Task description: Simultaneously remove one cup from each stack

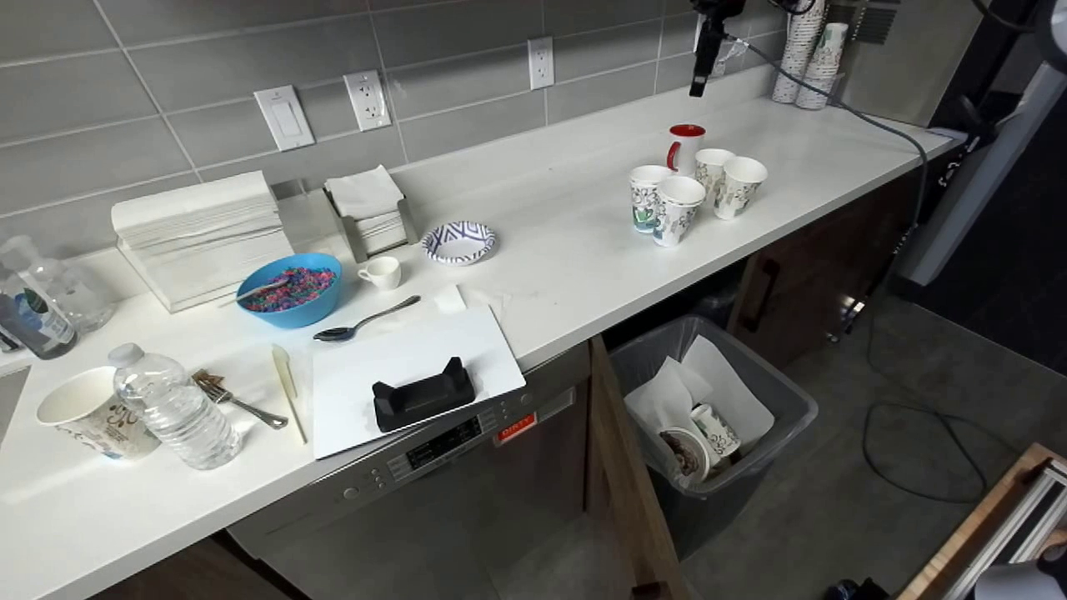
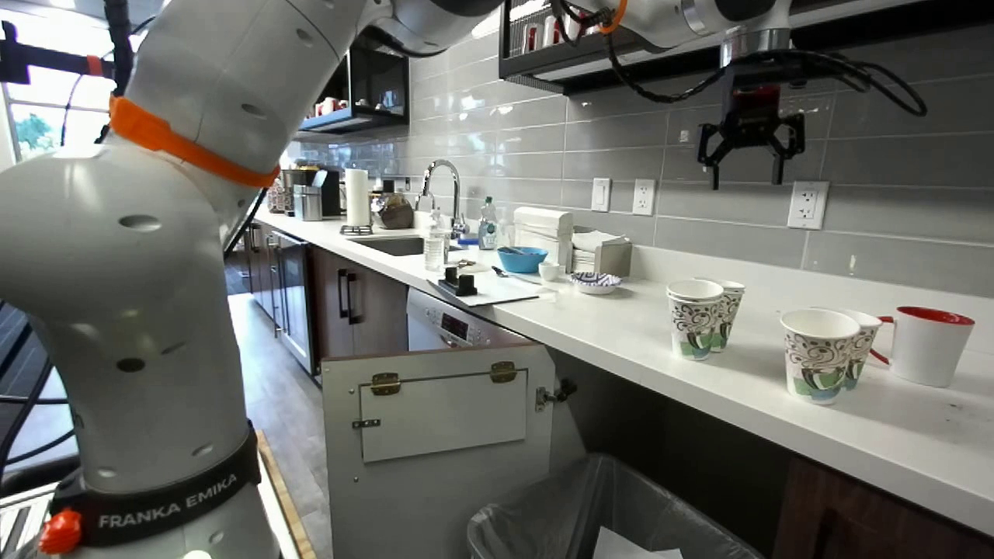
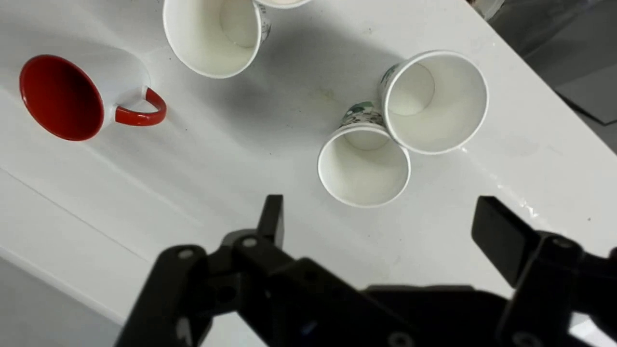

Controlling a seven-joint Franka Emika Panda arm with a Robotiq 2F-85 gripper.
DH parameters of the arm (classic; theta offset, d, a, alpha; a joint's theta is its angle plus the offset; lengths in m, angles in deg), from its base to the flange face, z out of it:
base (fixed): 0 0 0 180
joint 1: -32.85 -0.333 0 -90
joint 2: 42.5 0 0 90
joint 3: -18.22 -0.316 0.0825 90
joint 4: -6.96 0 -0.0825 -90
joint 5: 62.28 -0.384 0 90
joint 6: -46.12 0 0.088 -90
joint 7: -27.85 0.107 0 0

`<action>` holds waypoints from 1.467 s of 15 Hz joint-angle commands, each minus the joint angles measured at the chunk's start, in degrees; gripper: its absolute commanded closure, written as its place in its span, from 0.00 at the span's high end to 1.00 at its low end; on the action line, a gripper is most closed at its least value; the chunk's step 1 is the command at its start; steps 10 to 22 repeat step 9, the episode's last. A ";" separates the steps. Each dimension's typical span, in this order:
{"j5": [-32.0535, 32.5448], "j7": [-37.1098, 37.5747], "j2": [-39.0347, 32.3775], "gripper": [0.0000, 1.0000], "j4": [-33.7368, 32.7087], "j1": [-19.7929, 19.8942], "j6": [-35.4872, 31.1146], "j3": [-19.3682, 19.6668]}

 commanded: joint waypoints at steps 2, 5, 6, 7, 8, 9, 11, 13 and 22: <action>1.21 14.12 10.12 1.00 16.19 -2.13 -9.75 1.70; -0.24 12.58 15.36 1.00 23.89 -1.65 -14.45 0.21; 0.40 12.69 9.47 1.00 14.71 -1.19 -10.60 0.19; 0.34 12.67 11.08 1.00 17.08 -1.36 -11.72 0.15; 0.30 12.64 12.32 1.00 18.74 -1.48 -12.04 0.13; 0.28 12.64 13.13 1.00 19.81 -1.56 -12.13 0.15; 0.28 12.64 13.13 1.00 19.81 -1.56 -12.13 0.15; 0.28 12.64 13.13 1.00 19.81 -1.56 -12.13 0.15; 0.28 12.64 13.13 1.00 19.81 -1.56 -12.13 0.15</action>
